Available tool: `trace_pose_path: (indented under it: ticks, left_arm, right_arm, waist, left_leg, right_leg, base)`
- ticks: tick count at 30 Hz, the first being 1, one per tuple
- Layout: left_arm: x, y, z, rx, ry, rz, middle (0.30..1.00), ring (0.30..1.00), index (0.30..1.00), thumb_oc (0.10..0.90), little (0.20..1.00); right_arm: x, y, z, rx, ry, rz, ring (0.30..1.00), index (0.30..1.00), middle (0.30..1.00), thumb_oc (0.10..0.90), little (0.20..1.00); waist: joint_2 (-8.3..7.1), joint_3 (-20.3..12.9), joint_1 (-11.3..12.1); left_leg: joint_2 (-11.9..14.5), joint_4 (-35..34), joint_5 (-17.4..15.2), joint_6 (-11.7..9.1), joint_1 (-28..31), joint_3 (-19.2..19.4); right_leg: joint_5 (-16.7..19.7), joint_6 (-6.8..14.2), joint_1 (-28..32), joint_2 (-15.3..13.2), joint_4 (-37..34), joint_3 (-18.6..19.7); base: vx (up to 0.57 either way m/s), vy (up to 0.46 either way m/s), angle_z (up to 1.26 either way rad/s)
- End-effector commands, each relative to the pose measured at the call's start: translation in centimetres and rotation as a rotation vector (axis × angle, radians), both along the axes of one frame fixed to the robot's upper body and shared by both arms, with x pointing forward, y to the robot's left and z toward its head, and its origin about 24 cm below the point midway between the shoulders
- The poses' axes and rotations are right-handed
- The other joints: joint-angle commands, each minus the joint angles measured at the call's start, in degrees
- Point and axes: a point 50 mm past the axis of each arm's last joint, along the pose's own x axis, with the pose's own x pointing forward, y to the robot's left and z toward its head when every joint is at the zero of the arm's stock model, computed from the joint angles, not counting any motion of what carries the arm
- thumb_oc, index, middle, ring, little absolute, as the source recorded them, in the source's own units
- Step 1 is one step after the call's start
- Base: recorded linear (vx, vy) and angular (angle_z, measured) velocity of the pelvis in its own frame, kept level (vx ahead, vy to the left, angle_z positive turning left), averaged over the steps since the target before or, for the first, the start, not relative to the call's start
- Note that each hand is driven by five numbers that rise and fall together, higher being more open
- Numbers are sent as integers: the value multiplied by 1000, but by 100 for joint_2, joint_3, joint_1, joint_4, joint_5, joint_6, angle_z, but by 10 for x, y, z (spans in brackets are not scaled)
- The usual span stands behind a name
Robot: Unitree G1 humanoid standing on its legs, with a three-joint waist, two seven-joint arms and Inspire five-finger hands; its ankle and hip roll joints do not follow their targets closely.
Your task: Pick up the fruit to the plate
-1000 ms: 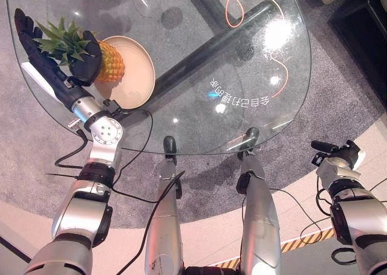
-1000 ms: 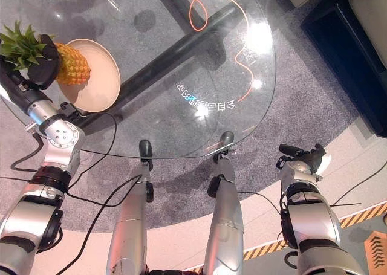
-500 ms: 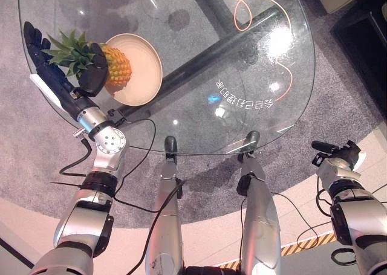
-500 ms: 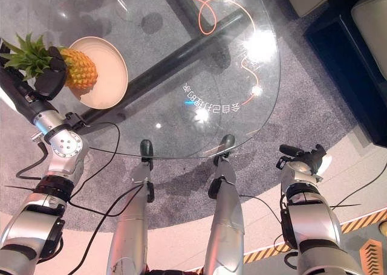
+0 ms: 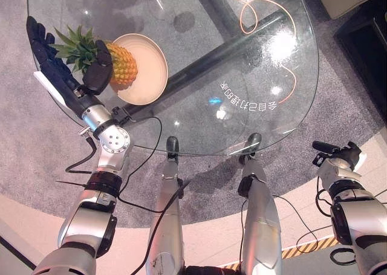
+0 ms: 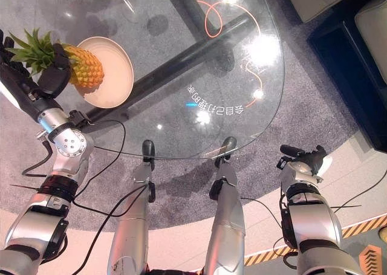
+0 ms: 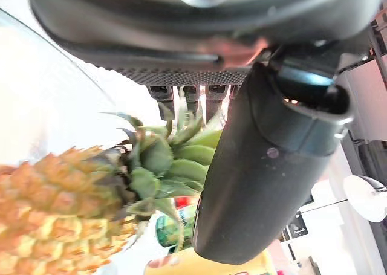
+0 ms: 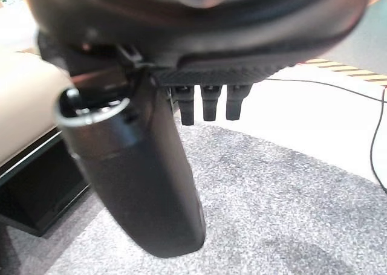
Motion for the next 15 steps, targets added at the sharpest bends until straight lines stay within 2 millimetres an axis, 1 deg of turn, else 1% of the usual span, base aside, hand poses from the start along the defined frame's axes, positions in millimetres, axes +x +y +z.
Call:
trace_pose_path:
  ticks: [1,5,6,7,10,12,13,15]
  left_arm:
    - [-18,3,46,23,-294,-9,900,900,900,800,900]
    - [-22,-5,50,93,-308,-8,900,900,900,800,900]
    - [-22,-5,52,98,-316,-8,900,900,900,800,900]
    - [-23,-5,51,103,-316,-10,900,900,900,800,900]
    - [-25,-8,56,118,-340,-12,900,900,900,800,900]
    - [-26,-10,59,143,-352,-9,900,900,900,800,900]
    - [-27,-11,61,149,-360,-7,900,900,900,800,900]
    - [-29,-13,63,174,-375,-1,900,900,900,800,900]
  right_arm:
    - [-38,-36,-15,-52,97,-158,900,900,900,800,900]
    - [-41,-36,-18,-47,101,-158,900,900,900,800,900]
    - [-40,-37,-16,-46,95,-159,900,900,900,800,900]
    - [-41,-37,-17,-45,100,-159,900,900,900,800,900]
    - [-41,-37,-18,-40,96,-158,900,900,900,800,900]
    - [-42,-34,-22,-37,105,-156,900,900,900,800,900]
    - [-41,-34,-21,-35,100,-157,900,900,900,800,900]
    - [-43,-34,-24,-31,108,-161,900,900,900,800,900]
  waist:
    - [226,-150,6]
    - [208,-150,36]
    - [205,-150,36]
    - [204,-150,42]
    - [187,-150,43]
    - [171,-150,40]
    - [168,-150,38]
    - [165,-150,44]
  left_leg:
    - [90,-33,125,38,-288,-204]
    - [91,-46,87,30,-213,-208]
    - [85,-58,133,38,-257,-214]
    - [92,-56,84,33,-199,-212]
    - [96,-60,131,42,-241,-227]
    - [113,-60,84,36,-162,-223]
    - [109,-69,133,43,-204,-228]
    - [116,-83,95,38,-112,-221]
  right_leg:
    - [-689,594,199,-400,468,101]
    - [-738,605,293,-394,466,77]
    - [-692,595,259,-394,444,71]
    - [-744,605,308,-392,465,70]
    - [-707,594,287,-387,450,66]
    - [-755,604,355,-377,467,78]
    - [-707,594,324,-378,443,75]
    - [-744,608,406,-375,441,87]
  base:
    - [0,0,0]
    - [0,0,0]
    - [0,0,0]
    - [-5,-14,3]
    - [4,-6,1]
    - [0,0,0]
    - [0,0,0]
    - [0,0,0]
